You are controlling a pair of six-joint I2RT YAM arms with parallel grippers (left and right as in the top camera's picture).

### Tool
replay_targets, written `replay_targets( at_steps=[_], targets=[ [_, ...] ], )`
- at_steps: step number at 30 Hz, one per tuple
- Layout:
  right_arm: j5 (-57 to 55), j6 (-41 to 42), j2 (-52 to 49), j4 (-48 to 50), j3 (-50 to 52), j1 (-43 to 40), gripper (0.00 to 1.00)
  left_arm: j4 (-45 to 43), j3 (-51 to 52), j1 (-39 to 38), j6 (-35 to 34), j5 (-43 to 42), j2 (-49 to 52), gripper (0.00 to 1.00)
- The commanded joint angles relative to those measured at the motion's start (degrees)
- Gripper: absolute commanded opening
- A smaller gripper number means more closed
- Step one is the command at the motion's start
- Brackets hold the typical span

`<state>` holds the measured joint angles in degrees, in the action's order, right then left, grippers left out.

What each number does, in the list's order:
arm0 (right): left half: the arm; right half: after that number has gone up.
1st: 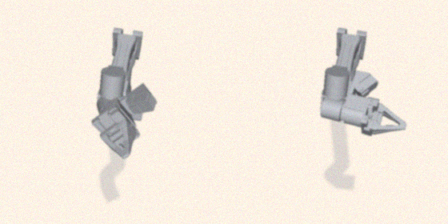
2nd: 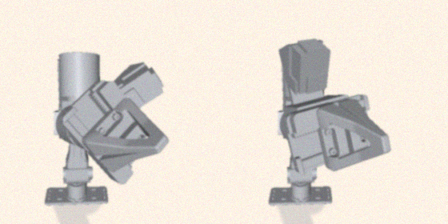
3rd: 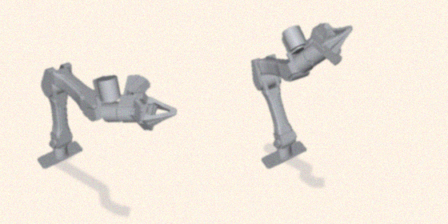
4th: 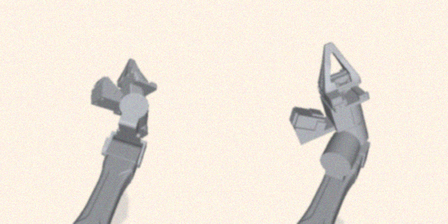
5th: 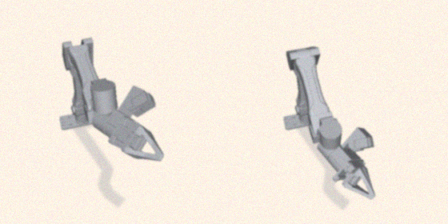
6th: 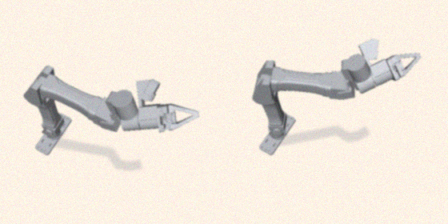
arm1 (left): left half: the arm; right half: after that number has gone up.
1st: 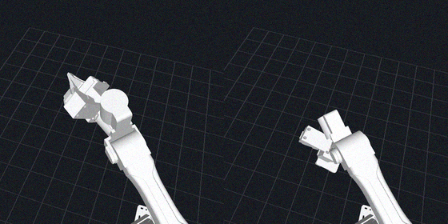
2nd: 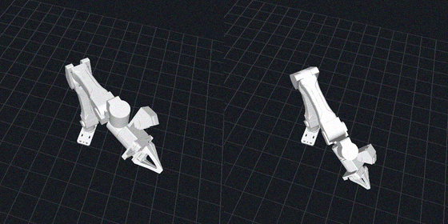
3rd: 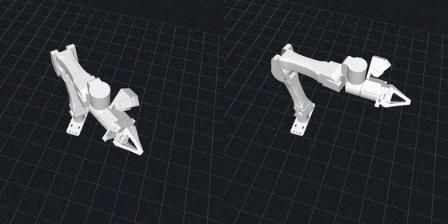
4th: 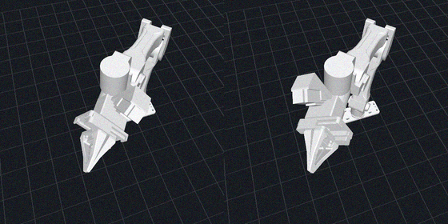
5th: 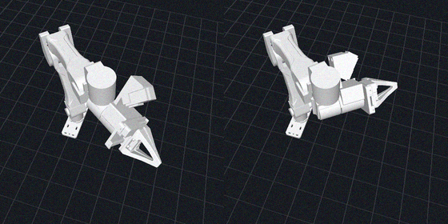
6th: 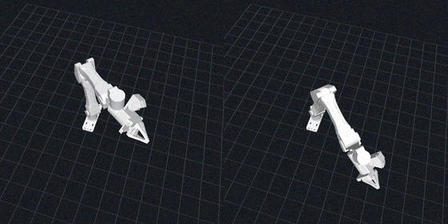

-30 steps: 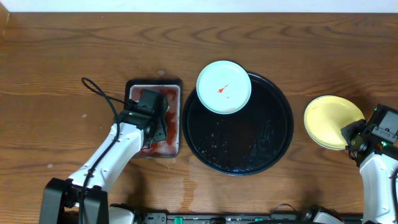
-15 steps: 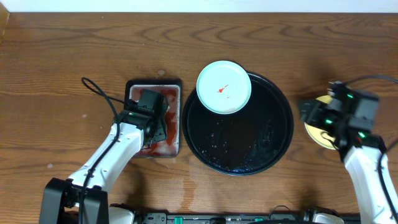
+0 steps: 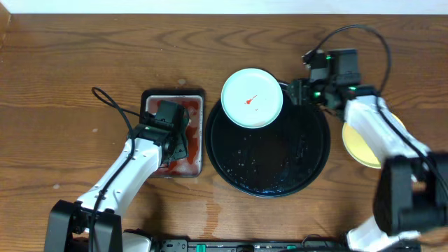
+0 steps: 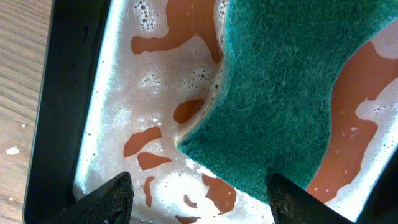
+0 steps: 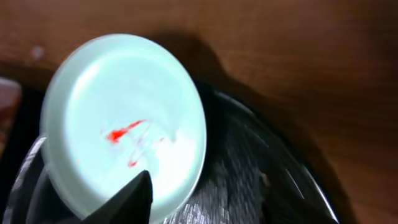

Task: Clean dirty plates on tray and stack at the side
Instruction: 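Reach the right gripper to the light-blue plate and pull it to tray center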

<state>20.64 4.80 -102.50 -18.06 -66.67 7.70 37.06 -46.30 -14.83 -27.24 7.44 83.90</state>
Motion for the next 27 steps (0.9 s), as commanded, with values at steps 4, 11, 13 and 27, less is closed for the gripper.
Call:
replay_targets(
  at_steps=[4,11,13,27],
  targets=[
    [-0.26,4.44,-8.61,6.21,-0.42,2.97,0.48,-0.02,0.22,0.02,-0.96,0.11,0.24,0.7],
    [-1.33,5.51,-12.92,8.85,-0.42,5.09,0.19,0.0,0.22,0.02,-0.96,0.11,0.24,0.7],
    [-1.31,5.51,-12.74,8.55,-0.44,5.07,0.1,0.0,0.22,0.02,-0.96,0.11,0.24,0.7],
    [-6.67,5.4,-0.5,-20.59,-0.39,3.65,0.01,-1.2,0.22,0.02,-0.96,0.11,0.24,0.7]
  ],
)
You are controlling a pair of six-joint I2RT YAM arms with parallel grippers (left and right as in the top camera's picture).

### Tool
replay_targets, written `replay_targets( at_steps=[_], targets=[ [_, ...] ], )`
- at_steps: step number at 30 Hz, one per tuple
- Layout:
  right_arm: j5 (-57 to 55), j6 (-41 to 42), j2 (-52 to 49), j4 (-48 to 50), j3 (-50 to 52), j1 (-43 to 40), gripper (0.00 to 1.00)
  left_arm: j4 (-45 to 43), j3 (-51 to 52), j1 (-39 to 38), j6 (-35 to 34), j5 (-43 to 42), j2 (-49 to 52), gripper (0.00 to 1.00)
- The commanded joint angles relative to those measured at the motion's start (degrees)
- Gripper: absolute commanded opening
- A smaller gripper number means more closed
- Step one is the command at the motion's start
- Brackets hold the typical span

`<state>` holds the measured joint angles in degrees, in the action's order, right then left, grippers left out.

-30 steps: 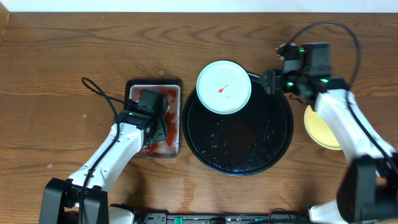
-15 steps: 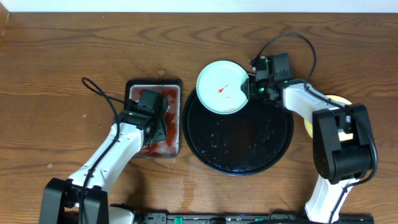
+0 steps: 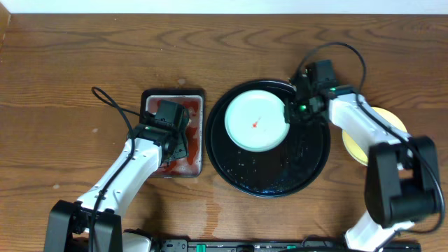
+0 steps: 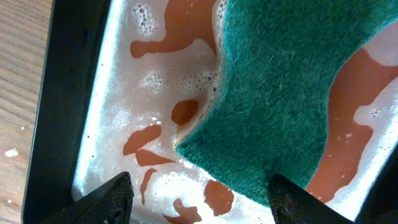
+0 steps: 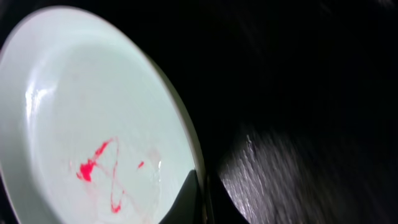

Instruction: Clean dirty plates on tray and stack at the side

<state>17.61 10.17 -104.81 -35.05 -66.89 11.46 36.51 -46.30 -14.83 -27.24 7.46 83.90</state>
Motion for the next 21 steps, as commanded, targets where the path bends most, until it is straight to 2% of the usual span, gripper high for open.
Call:
replay_targets(
  at_steps=[1,6,21],
  targets=[
    [-4.35,0.02,1.73,-5.46,-0.09,0.04,0.01,-1.07,0.22,0.02,-0.96,0.09,0.24,0.7],
    [-5.38,-0.15,1.4,-7.45,2.64,0.37,0.01,-5.53,0.22,0.02,-0.92,0.09,0.24,0.7],
    [-5.38,-0.17,1.4,0.44,9.29,0.37,0.01,-13.75,0.24,-0.02,0.2,-2.97,5.53,0.69]
  ],
)
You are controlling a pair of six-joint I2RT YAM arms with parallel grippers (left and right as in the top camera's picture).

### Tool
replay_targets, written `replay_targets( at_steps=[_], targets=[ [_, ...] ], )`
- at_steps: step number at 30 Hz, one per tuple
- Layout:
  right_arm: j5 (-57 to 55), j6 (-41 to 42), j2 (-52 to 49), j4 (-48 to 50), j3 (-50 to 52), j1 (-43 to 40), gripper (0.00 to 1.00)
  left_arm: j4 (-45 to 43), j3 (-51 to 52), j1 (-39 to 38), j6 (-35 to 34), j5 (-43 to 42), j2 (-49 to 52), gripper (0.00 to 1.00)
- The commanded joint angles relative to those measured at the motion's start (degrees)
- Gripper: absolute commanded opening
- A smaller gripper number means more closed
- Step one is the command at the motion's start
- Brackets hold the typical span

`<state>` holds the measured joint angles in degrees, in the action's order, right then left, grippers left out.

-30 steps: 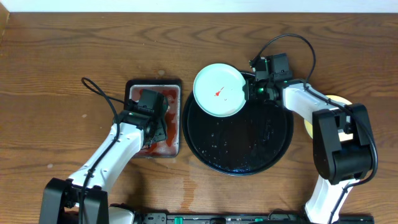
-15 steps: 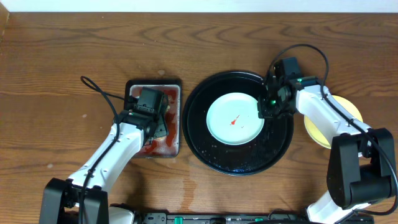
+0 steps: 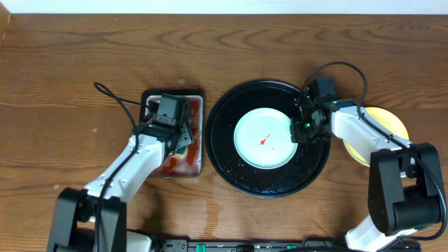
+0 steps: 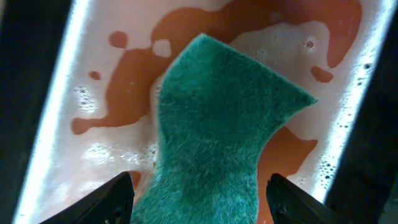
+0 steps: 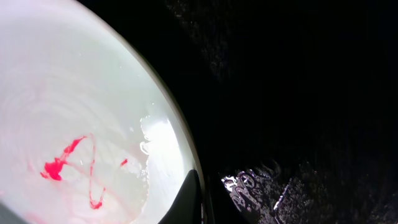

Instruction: Clean dirty plates on tray and stack at the side

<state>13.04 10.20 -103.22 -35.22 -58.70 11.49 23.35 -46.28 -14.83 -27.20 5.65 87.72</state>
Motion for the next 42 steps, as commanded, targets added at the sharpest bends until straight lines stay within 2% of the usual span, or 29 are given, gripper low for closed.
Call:
replay_targets(
  at_steps=[1,4,9,12,13,18,22,23,24,25,26,27,42],
  targets=[
    [-0.83,-0.2,-0.2,0.63,1.09,0.35,0.01,-0.83,0.22,-0.02,0.15,-1.14,2.14,0.67],
    [-0.83,-0.2,-0.2,1.03,1.09,0.35,0.01,-1.46,0.22,-0.02,0.15,-1.14,3.58,0.62],
    [-0.81,-0.2,-0.2,1.2,1.09,0.37,0.01,-1.6,0.22,-0.02,0.13,-1.14,6.05,0.45],
    [-0.81,-0.2,-0.2,1.2,1.11,0.35,0.01,-1.6,0.22,-0.02,0.37,-1.11,7.74,0.2],
    [-0.81,-0.2,-0.2,1.2,1.11,0.37,0.01,-1.6,0.22,-0.02,0.52,-1.11,7.8,0.09],
    [-0.81,-0.22,-0.2,1.2,1.11,0.37,0.01,-1.51,0.13,0.0,3.41,-1.09,5.66,0.07],
    [-0.81,-0.63,-0.2,1.2,1.11,0.35,0.01,-0.52,0.13,-0.02,4.48,-1.14,0.22,0.07],
    [-0.81,-0.63,-0.2,1.18,1.11,0.37,0.01,-0.26,0.13,-0.02,4.48,-1.14,-0.76,0.11],
    [-0.81,-0.63,-0.2,1.2,1.11,0.35,0.01,0.17,0.13,-0.02,4.46,-1.14,-1.66,0.33],
    [-0.81,-0.63,-0.2,1.18,1.11,0.37,0.01,0.57,0.13,-0.02,4.46,-1.14,-2.45,0.49],
    [-0.81,-0.63,-0.2,1.18,1.11,0.37,0.01,0.76,0.13,-0.02,4.46,-1.14,-2.75,0.6],
    [-0.81,-0.61,-0.2,1.18,1.11,0.37,0.01,0.87,0.13,-0.02,4.46,-1.14,-2.86,0.64],
    [-0.81,-0.63,-0.2,1.18,1.11,0.61,0.01,-1.44,0.31,-0.02,3.96,-1.16,2.58,0.64]
  ],
)
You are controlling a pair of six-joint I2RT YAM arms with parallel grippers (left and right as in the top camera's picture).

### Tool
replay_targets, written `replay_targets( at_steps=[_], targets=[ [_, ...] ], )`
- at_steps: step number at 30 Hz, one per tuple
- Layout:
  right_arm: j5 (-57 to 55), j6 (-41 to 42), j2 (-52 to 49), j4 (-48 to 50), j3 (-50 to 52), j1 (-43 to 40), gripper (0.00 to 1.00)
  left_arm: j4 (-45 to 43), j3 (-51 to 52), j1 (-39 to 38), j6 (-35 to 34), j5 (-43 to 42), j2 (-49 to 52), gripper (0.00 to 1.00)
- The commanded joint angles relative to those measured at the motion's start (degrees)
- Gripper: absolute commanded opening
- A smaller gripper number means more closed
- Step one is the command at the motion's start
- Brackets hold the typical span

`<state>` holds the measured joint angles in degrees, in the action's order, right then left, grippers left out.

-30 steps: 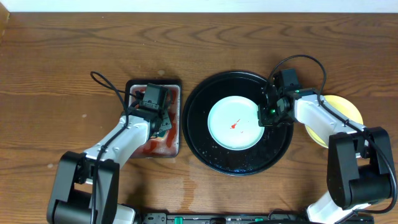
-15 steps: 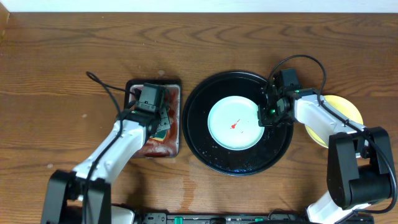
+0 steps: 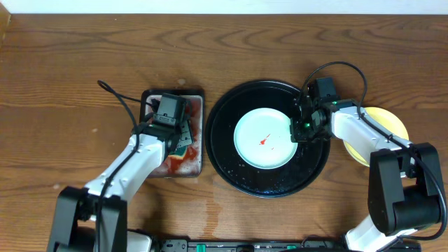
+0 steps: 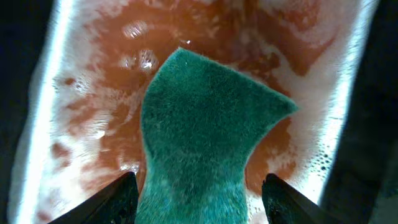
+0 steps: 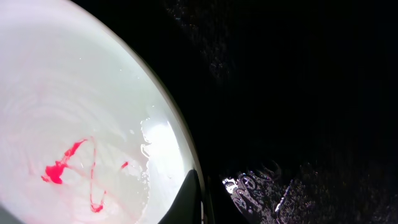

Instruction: Clean dirty plates on tray and stack at the side

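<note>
A pale mint plate (image 3: 262, 140) with a red smear (image 5: 62, 169) lies flat in the round black tray (image 3: 266, 178). My right gripper (image 3: 299, 130) is at the plate's right rim. In the right wrist view, one finger (image 5: 190, 198) rests on the rim and the other is hidden below. My left gripper (image 3: 173, 133) hangs in the rectangular basin (image 3: 173, 92) of reddish soapy water. Its fingers (image 4: 118, 200) stand on either side of the green sponge (image 4: 205, 130). The left finger touches the sponge, and a gap shows at the right one.
A yellow plate (image 3: 383, 140) sits on the wooden table to the right of the tray, under my right arm. The tray floor (image 5: 292, 124) is wet. Cables loop from both arms over the table.
The water around the sponge has turned redder and more stirred, with less white foam. The sponge sits slightly lower left in the left wrist view. The right arm and plate have not moved.
First my right gripper held the mint plate tilted over the tray's far rim, while my left gripper stood open over the sponge in the basin. Then the plate was lower, in the tray's far half. Later it lay flat mid-tray, and my left wrist had turned with the sponge between its fingers.
</note>
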<state>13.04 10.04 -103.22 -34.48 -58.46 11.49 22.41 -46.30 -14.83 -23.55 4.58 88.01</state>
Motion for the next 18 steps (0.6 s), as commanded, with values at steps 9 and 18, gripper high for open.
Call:
replay_targets(
  at_steps=[9,18],
  targets=[
    [-0.81,-0.48,-0.2,0.46,0.87,0.61,0.01,-0.66,0.33,-0.02,0.35,-0.09,6.01,0.2],
    [-0.83,-1.57,-0.2,0.46,0.87,0.61,0.01,-0.7,0.33,0.02,0.33,-3.1,-1.14,0.07]
  ],
)
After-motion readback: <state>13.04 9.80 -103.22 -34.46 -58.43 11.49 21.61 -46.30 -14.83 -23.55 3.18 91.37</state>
